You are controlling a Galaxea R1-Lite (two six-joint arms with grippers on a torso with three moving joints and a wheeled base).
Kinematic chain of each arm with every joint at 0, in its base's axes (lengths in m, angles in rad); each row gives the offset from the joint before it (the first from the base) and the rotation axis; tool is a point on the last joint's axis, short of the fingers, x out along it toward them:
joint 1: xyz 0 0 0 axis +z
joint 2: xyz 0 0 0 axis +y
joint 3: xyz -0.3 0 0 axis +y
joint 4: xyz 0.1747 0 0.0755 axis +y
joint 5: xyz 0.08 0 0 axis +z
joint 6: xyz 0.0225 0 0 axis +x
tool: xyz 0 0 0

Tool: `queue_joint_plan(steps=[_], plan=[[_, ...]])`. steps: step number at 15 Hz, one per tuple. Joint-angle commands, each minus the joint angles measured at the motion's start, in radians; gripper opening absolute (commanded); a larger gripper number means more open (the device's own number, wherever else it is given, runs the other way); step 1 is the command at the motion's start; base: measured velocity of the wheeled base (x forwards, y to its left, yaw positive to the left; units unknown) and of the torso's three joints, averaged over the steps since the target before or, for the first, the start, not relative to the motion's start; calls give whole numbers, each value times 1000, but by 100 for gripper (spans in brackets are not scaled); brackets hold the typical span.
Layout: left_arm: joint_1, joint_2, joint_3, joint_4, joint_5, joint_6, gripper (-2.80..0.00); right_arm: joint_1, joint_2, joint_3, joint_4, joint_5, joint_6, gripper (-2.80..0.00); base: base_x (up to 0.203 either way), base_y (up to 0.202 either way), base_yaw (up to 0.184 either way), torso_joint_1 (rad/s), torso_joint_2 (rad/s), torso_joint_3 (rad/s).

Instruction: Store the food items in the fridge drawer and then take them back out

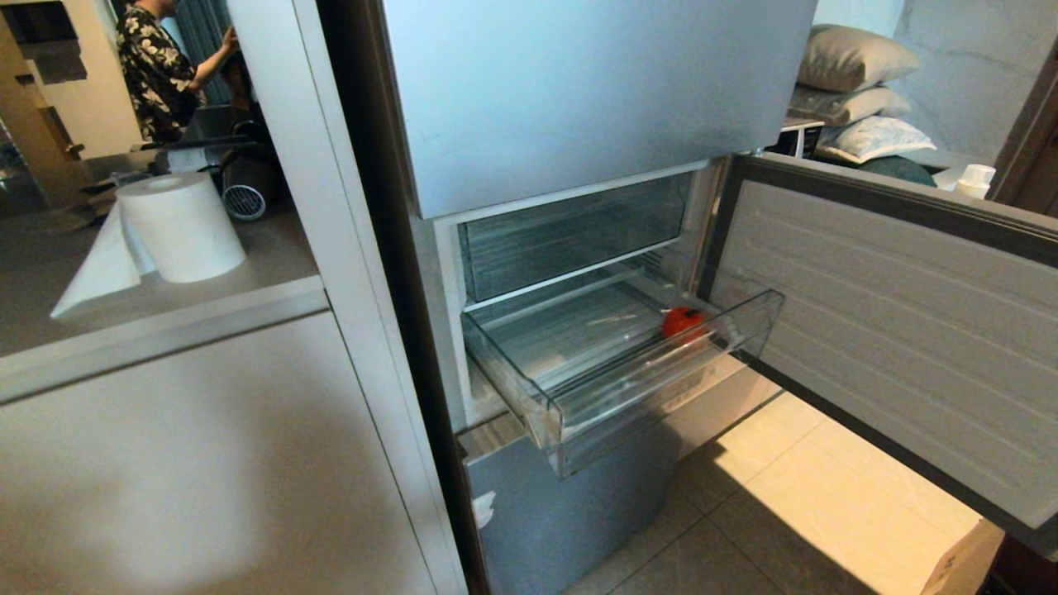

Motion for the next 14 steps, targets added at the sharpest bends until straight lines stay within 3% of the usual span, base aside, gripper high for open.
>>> queue_joint_plan(steps=[1,7,11,14], plan=[[-2,0,2,0,0,0,-280,-42,145,26,-64,6,1,0,0,0,0,0,0,0],[0,0,2,0,0,1,-280,-72,438,24,-136,24,-83,0,0,0,0,0,0,0],[0,0,2,0,0,0,-280,-45,630,-32,-175,34,-252,0,0,0,0,0,0,0],[0,0,2,0,0,0,-280,-23,643,-67,-179,32,-284,0,0,0,0,0,0,0]])
